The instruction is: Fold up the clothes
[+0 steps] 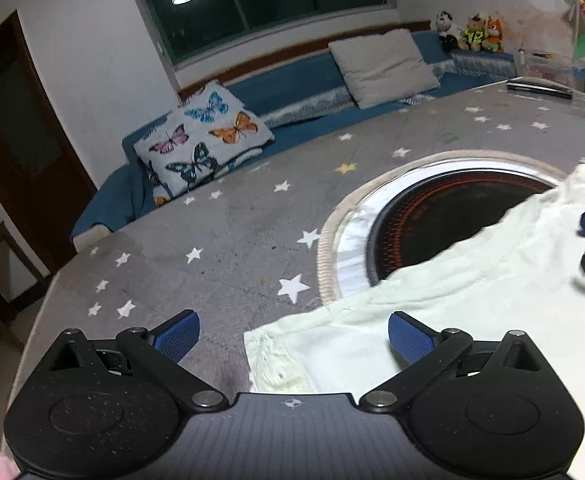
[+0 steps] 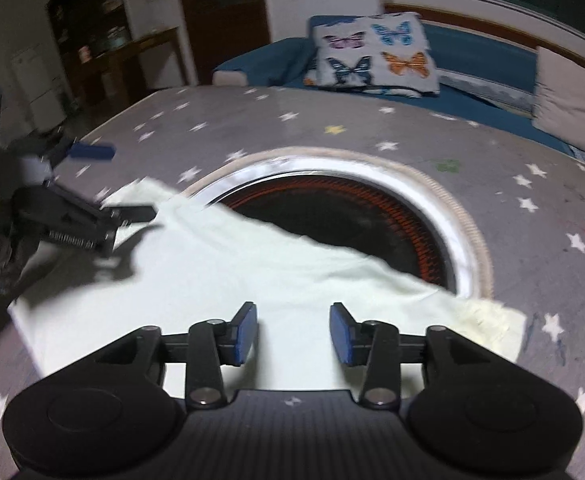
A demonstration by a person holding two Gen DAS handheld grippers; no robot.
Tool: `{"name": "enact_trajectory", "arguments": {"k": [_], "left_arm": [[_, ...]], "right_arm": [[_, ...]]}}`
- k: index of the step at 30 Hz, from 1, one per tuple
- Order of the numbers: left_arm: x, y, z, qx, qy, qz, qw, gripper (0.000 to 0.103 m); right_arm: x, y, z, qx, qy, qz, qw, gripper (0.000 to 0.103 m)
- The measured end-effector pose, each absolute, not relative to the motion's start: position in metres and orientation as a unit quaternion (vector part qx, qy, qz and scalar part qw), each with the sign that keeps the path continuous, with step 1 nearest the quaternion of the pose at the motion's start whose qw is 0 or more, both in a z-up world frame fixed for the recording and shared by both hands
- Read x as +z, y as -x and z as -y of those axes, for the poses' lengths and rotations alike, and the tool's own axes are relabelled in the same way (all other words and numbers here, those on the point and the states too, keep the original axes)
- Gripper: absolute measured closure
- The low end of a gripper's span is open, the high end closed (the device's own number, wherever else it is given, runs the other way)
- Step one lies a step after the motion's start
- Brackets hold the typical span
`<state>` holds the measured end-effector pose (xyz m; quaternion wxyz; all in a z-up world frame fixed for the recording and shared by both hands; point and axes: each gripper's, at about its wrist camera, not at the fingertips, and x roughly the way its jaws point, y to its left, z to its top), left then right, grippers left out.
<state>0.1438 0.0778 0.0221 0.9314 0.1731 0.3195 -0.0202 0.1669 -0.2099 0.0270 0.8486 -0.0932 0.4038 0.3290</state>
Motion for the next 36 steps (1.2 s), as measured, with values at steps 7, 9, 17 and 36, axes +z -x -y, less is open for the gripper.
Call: {"name": "enact_trajectory", "arguments": {"k": [7,9,17,36], "left_arm": [[0.020,-0.086,-0.056,-0.024,-0.199,-0.304,0.931,0.001],[0.015,-0.072,-0.052,-0.019,-0.201,-0.303,0.931,0.001],[-0.002,-0.028,-0.045,0.005,-0.215,-0.292,0.932,0.001],[0.000,-0.004,-0.070,0.039,-0.125,-0.320,0.938,0.001]], "right_arm": [[0.021,-0.124,0.196,0.361,0.126,-0.403,0.831,0.052],[0.018,-0.113,0.192,0.366,0.139,-0.401,0.828,0.052],[0.014,-0.073,0.191,0.383,0.164,-0.384,0.824,0.048],[0.022,-0.054,0.281,0.335,0.071,-0.397,0.852,0.047]]}}
